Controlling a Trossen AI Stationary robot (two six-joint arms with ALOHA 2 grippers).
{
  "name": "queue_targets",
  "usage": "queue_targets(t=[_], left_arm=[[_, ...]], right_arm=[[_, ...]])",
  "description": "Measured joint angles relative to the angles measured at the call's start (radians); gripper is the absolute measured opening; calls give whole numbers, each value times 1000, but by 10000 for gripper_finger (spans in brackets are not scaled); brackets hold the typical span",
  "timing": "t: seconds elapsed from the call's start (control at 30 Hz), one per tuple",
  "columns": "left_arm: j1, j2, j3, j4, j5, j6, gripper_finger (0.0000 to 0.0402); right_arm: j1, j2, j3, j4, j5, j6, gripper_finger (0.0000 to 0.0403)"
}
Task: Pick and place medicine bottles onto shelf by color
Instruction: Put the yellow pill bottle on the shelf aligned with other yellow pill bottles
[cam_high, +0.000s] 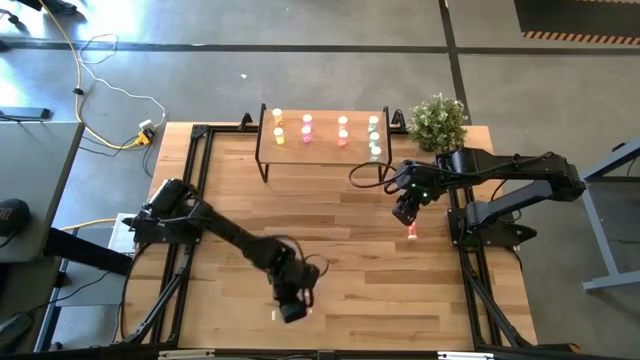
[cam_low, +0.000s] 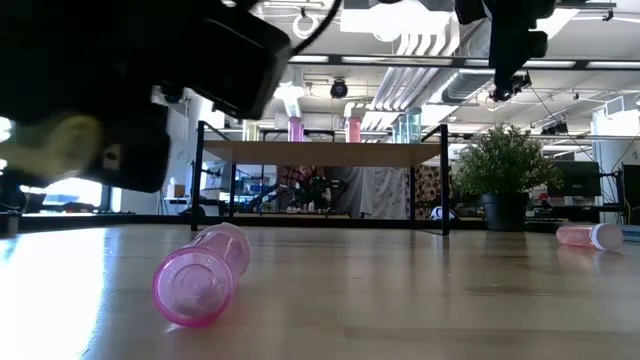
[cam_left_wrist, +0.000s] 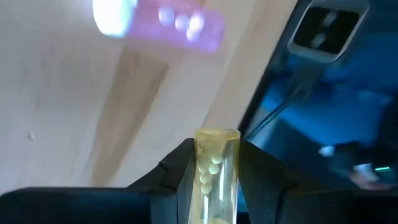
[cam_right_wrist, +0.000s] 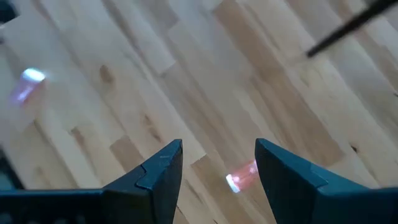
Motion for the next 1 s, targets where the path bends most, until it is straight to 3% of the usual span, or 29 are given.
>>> queue_targets(t=[0.5,0.73,1.0], left_arm=[[267,0,0,147,269,-317,101],[352,0,0,303,339,-500,101],[401,0,0,594,350,-789,101]], right_arm=[[35,0,0,203,-264,-368,193],[99,0,0,356,-278,-494,193],[164,0,0,548,-277,-690,193]])
